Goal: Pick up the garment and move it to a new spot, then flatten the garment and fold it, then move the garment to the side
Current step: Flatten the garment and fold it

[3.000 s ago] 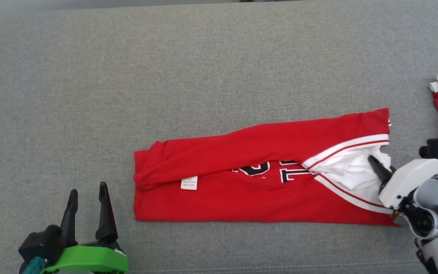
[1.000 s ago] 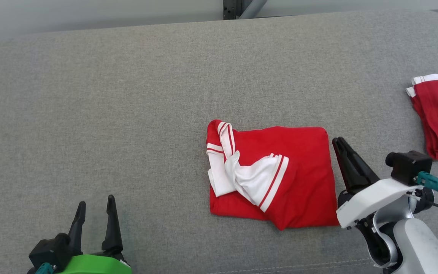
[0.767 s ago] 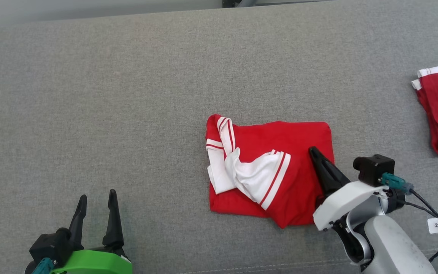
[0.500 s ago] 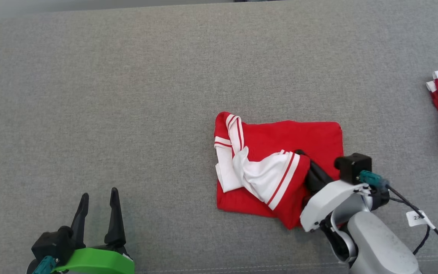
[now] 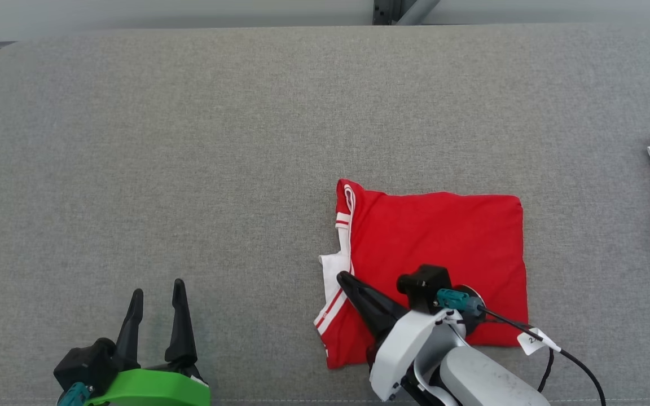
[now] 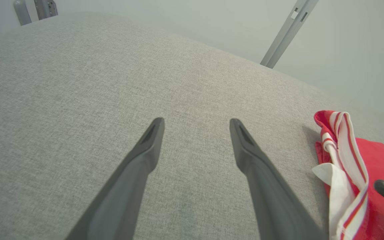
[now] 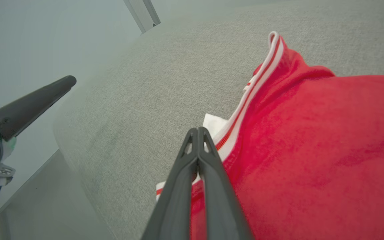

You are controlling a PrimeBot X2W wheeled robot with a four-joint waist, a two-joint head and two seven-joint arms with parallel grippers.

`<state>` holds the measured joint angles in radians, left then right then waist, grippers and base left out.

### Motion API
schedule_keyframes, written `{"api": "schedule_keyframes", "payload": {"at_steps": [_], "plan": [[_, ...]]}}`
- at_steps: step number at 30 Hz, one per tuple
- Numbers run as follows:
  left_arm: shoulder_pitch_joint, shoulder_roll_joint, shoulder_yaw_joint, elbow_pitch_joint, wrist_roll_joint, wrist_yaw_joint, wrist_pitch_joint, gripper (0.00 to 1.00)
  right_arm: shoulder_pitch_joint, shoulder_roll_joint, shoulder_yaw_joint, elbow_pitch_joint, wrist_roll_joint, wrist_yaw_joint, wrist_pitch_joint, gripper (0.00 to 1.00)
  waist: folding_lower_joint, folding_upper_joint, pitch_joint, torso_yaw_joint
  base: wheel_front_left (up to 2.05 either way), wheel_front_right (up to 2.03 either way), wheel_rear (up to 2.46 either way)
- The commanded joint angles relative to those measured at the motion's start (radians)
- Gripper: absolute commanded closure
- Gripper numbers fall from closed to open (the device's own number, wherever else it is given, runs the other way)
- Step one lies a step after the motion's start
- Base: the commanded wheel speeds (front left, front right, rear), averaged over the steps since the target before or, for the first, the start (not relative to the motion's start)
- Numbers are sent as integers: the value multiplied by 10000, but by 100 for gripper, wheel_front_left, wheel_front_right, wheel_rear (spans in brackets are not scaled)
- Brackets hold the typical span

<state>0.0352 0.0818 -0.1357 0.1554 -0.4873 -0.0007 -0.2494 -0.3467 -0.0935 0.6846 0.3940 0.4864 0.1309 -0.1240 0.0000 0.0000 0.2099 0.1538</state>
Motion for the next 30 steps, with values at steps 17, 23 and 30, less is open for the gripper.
{"api": "schedule_keyframes", "payload": {"at_steps": [17, 23, 30], "plan": [[804, 389, 677, -462, 701, 264, -160, 0, 1682, -869, -2124, -1449, -1106, -4, -790, 100, 0, 0, -1419, -1494, 0, 0, 0], [1022, 696, 632, -230, 1354, 174, -165, 0, 3015, -1135, -4522, -2463, -2390, -5, -919, 0, 0, 0, -1842, -1813, 0, 0, 0], [708, 690, 731, 15, 1800, -196, -158, 0, 3894, -721, -6404, -2694, -3459, -8, -1165, 0, 0, 0, -2046, -1624, 0, 0, 0]]}}
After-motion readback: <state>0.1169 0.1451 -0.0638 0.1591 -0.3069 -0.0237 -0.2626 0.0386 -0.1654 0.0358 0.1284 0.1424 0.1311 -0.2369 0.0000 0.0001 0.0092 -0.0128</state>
